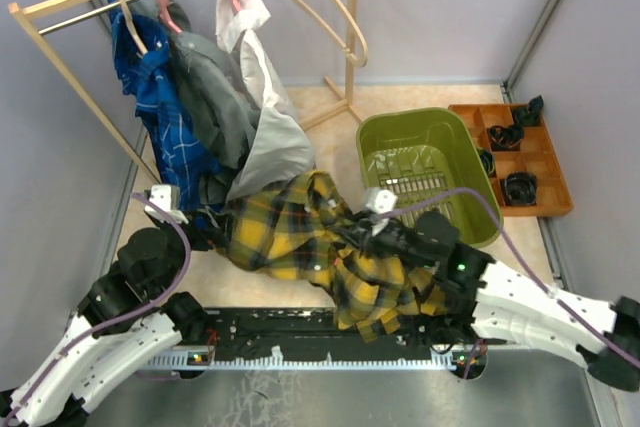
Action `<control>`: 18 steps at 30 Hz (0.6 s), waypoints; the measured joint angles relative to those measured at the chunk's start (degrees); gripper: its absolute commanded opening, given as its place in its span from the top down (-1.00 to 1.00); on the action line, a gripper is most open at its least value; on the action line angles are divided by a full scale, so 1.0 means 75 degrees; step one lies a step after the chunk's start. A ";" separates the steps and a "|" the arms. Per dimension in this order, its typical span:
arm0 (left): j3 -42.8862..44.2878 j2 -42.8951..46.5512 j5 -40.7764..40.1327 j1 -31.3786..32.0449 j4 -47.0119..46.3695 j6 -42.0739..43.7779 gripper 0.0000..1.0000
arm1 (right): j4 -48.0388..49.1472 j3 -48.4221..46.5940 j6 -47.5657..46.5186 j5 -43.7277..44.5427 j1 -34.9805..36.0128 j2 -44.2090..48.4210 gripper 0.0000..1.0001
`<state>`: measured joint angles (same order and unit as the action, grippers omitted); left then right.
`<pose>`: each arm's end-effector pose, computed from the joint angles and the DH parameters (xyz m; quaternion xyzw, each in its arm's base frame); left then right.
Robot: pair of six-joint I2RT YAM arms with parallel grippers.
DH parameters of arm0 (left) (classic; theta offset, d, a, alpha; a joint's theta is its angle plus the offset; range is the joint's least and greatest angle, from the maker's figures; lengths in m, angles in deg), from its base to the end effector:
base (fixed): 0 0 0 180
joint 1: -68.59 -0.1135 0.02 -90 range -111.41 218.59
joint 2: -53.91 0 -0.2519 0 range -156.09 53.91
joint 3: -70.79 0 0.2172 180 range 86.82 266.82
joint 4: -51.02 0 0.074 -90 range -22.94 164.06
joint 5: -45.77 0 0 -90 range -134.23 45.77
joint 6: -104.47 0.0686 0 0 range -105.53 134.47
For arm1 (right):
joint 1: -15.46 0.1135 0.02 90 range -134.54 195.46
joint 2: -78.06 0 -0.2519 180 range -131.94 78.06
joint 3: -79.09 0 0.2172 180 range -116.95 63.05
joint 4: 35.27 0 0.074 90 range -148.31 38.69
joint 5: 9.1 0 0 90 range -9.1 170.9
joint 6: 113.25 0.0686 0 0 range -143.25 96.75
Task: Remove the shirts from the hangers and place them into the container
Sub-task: Pick up the shirt from the center of the board, then place the shirt in the bin.
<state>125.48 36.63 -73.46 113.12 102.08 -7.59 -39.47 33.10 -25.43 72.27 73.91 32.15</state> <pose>0.0820 -0.0337 0.2887 -0.0048 0.7765 -0.1625 0.6088 0.0976 0.1787 0.2845 -0.4127 0.6043 0.3689 0.5731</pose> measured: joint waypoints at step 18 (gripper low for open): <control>0.0000 0.0093 -0.0050 0.0000 0.0006 -0.0006 -0.99 | 0.0787 -0.2646 -0.4217 0.6470 -0.0023 0.0848 1.00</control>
<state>125.48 37.33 -73.84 113.12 102.13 -7.63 -33.57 13.25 -57.05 120.80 73.74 38.51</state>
